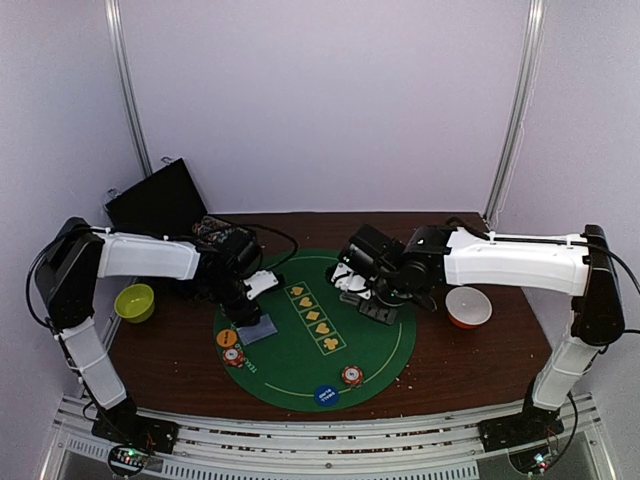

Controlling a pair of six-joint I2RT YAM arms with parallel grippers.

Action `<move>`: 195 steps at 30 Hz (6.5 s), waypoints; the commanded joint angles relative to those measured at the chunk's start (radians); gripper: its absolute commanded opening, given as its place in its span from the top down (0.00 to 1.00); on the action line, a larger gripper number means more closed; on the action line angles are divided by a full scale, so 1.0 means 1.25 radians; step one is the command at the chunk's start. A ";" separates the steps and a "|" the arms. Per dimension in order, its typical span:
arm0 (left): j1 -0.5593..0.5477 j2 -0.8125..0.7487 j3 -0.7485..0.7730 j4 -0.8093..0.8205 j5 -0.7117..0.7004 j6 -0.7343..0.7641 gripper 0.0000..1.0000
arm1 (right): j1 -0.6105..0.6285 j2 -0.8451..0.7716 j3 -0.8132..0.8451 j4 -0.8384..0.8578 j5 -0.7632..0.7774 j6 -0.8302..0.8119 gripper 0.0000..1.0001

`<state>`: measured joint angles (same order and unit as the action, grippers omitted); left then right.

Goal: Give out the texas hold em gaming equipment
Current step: Distribute the poker card in the big blind area, then pass from the right arm to the left, then pass from the left arm to the right, then pass from the right arm to the left, then pass from the left arm to the right, then pass from the right arm to the left

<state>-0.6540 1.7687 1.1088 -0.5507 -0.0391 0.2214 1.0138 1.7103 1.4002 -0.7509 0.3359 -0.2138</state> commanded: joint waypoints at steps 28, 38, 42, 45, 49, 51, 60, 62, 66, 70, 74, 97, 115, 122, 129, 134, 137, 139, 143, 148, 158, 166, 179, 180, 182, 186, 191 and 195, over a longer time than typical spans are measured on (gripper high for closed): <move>0.061 -0.054 -0.134 0.898 0.786 -0.871 0.04 | 0.021 0.065 0.114 0.108 -0.041 -0.140 0.58; 0.044 -0.005 -0.090 0.820 0.787 -0.817 0.05 | 0.033 0.107 0.167 0.108 -0.033 -0.160 0.59; 0.044 0.014 -0.086 0.802 0.782 -0.809 0.11 | 0.036 0.118 0.177 0.111 -0.033 -0.164 0.59; 0.044 0.033 -0.085 0.799 0.792 -0.810 0.21 | 0.037 0.124 0.183 0.112 -0.030 -0.169 0.59; 0.043 0.042 -0.078 0.801 0.810 -0.810 0.35 | 0.039 0.130 0.185 0.116 -0.019 -0.174 0.59; 0.038 0.039 -0.075 0.807 0.826 -0.804 0.43 | 0.038 0.133 0.185 0.123 -0.013 -0.176 0.59; 0.034 0.002 -0.089 0.833 0.885 -0.786 0.99 | 0.037 0.149 0.198 0.139 0.015 -0.183 0.60; 0.034 -0.010 -0.096 0.831 0.893 -0.780 1.00 | 0.037 0.150 0.195 0.144 0.020 -0.183 0.60; 0.033 -0.034 -0.102 0.821 0.878 -0.762 1.00 | 0.037 0.142 0.188 0.157 0.004 -0.175 0.38; 0.034 -0.052 -0.079 0.720 0.834 -0.674 1.00 | 0.018 0.108 0.157 0.180 -0.107 -0.154 0.00; 0.034 -0.072 -0.062 0.649 0.814 -0.597 1.00 | -0.002 0.065 0.100 0.218 -0.230 -0.164 0.00; 0.032 -0.063 -0.088 0.735 0.914 -0.662 0.82 | -0.007 0.105 0.107 0.291 -0.131 -0.203 0.40; 0.002 -0.049 -0.067 0.655 0.905 -0.602 1.00 | -0.007 0.122 0.126 0.294 -0.113 -0.204 0.46; 0.008 -0.055 -0.057 0.629 0.869 -0.580 1.00 | -0.009 0.081 0.097 0.274 -0.168 -0.169 0.19; 0.020 -0.063 -0.048 0.578 0.844 -0.534 1.00 | -0.010 0.033 0.051 0.267 -0.244 -0.123 0.00; 0.019 -0.065 -0.024 0.526 0.830 -0.504 1.00 | -0.020 -0.007 -0.004 0.323 -0.264 -0.104 0.00; 0.020 -0.078 -0.029 0.526 0.826 -0.498 1.00 | -0.023 -0.027 -0.032 0.369 -0.282 -0.121 0.00; 0.020 -0.087 -0.032 0.522 0.825 -0.497 1.00 | -0.023 -0.024 -0.031 0.378 -0.289 -0.135 0.00; 0.022 -0.098 -0.035 0.519 0.834 -0.489 1.00 | -0.023 -0.012 -0.036 0.397 -0.278 -0.159 0.01; 0.039 -0.090 -0.047 0.591 0.871 -0.558 1.00 | -0.011 -0.003 -0.045 0.423 -0.242 -0.196 0.09; 0.046 -0.071 -0.051 0.625 0.899 -0.588 1.00 | -0.010 0.010 -0.077 0.501 -0.188 -0.230 0.30; 0.045 -0.060 -0.052 0.605 0.917 -0.581 0.89 | -0.012 0.029 -0.061 0.510 -0.169 -0.244 0.52; 0.044 -0.048 -0.039 0.552 0.926 -0.556 0.57 | -0.012 0.050 -0.041 0.500 -0.155 -0.240 0.55; 0.044 -0.044 -0.028 0.514 0.921 -0.533 0.55 | -0.011 0.051 -0.038 0.496 -0.157 -0.239 0.55; 0.045 -0.027 -0.005 0.435 0.903 -0.489 0.50 | -0.011 0.055 -0.033 0.484 -0.152 -0.237 0.55; 0.045 -0.011 0.012 0.430 0.911 -0.498 0.52 | -0.011 0.058 -0.030 0.473 -0.123 -0.226 0.55; 0.045 -0.012 0.007 0.484 0.949 -0.542 0.82 | -0.013 0.061 -0.019 0.455 -0.136 -0.207 0.54; 0.046 -0.033 -0.006 0.486 0.930 -0.528 1.00 | -0.017 0.069 -0.010 0.438 -0.145 -0.186 0.48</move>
<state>-0.5747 1.7538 1.1019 0.0513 1.0252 -0.4229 1.0100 1.7752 1.3506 -0.2134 0.1093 -0.4717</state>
